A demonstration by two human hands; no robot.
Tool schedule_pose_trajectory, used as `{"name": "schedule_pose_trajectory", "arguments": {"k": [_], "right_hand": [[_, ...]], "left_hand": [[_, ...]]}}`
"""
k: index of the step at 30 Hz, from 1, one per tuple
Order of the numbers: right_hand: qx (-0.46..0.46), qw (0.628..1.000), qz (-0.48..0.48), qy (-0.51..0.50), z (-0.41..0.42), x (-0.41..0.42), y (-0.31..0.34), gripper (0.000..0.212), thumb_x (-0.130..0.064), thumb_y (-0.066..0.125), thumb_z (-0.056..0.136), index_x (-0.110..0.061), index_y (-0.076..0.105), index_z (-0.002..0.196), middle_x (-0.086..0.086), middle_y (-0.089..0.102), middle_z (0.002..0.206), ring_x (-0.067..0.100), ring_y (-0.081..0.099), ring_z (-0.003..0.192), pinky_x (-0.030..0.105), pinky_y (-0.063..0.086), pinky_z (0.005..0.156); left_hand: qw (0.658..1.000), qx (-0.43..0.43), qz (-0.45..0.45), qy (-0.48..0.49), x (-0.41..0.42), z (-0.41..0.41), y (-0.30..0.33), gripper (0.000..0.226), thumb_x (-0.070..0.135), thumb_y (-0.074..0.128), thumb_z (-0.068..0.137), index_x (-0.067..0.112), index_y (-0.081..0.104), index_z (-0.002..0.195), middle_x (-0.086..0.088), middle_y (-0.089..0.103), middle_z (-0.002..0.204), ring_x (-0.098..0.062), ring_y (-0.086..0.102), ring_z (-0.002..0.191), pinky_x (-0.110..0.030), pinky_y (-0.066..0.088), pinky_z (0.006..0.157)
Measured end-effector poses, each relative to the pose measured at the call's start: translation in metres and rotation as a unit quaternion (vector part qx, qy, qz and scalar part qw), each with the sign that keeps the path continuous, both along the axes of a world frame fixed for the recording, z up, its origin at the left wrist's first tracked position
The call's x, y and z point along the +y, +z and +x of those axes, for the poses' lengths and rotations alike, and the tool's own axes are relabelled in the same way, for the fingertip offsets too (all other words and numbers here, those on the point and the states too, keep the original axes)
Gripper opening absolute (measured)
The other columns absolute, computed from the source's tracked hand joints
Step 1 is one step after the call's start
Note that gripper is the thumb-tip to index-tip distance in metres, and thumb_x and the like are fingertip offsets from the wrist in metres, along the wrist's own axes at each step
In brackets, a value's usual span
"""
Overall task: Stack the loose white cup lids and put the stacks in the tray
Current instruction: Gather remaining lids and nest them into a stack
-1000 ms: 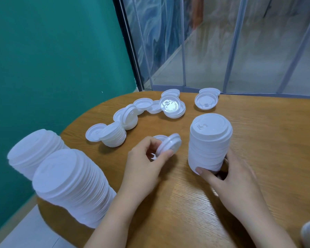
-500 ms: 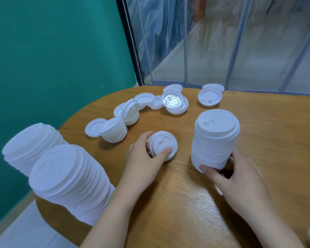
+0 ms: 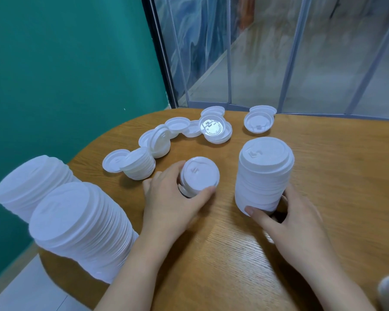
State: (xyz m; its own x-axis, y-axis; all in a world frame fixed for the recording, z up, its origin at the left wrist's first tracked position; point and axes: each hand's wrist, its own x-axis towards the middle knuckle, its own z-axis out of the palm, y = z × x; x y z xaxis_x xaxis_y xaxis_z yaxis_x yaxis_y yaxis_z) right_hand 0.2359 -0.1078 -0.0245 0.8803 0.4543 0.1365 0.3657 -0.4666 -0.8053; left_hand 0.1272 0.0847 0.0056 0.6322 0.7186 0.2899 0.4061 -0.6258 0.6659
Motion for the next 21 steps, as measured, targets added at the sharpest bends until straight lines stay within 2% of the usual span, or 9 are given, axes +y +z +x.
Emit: {"name": "schedule_pose_trajectory", "arguments": {"k": [4, 7, 14, 18, 21], "right_hand": [[-0.003, 1.000, 0.009, -0.002, 0.000, 0.001, 0.000, 0.043, -0.057, 0.079, 0.070, -0.041, 0.053, 0.101, -0.013, 0.065, 0.085, 0.005, 0.055, 0.089, 0.048, 0.047, 0.086], [-0.011, 1.000, 0.013, -0.008, 0.000, 0.002, 0.000, 0.043, -0.056, 0.079, 0.069, -0.039, 0.054, 0.099, -0.015, 0.063, 0.079, 0.006, 0.055, 0.084, 0.048, 0.047, 0.084], [-0.019, 1.000, 0.019, -0.011, 0.000, 0.001, -0.002, 0.041, -0.054, 0.080, 0.072, -0.040, 0.054, 0.100, -0.019, 0.061, 0.079, 0.006, 0.054, 0.085, 0.049, 0.048, 0.087], [-0.026, 0.999, 0.019, -0.010, 0.002, 0.001, -0.002, 0.043, -0.053, 0.081, 0.073, -0.041, 0.054, 0.103, -0.020, 0.059, 0.080, 0.004, 0.050, 0.084, 0.047, 0.045, 0.089], [-0.030, 0.999, 0.018, -0.009, 0.003, 0.002, -0.002, 0.045, -0.056, 0.079, 0.073, -0.040, 0.054, 0.107, -0.020, 0.060, 0.083, 0.004, 0.048, 0.083, 0.051, 0.046, 0.093]], "left_hand": [[0.993, -0.110, -0.031, -0.009, -0.010, 0.004, 0.014, 0.056, 0.071, 0.072, 0.071, 0.041, 0.067, 0.118, 0.021, 0.070, 0.103, -0.007, 0.062, 0.106, -0.045, 0.052, 0.095], [0.985, -0.156, -0.035, -0.056, -0.031, 0.010, 0.030, 0.050, 0.068, 0.067, 0.075, 0.039, 0.068, 0.116, 0.020, 0.071, 0.104, -0.012, 0.064, 0.103, -0.046, 0.052, 0.093], [0.984, -0.125, -0.015, -0.126, -0.057, 0.045, 0.047, 0.055, 0.074, 0.063, 0.075, 0.035, 0.070, 0.113, 0.016, 0.070, 0.096, -0.010, 0.062, 0.098, -0.046, 0.050, 0.093], [0.985, -0.104, -0.017, -0.136, -0.060, 0.058, 0.045, 0.049, 0.075, 0.068, 0.072, 0.036, 0.071, 0.100, 0.019, 0.056, 0.072, -0.006, 0.055, 0.081, -0.046, 0.050, 0.086], [0.988, -0.087, -0.018, -0.126, -0.058, 0.064, 0.044, 0.054, 0.079, 0.068, 0.067, 0.036, 0.071, 0.100, 0.032, 0.052, 0.071, -0.002, 0.048, 0.072, -0.040, 0.048, 0.082]]}}
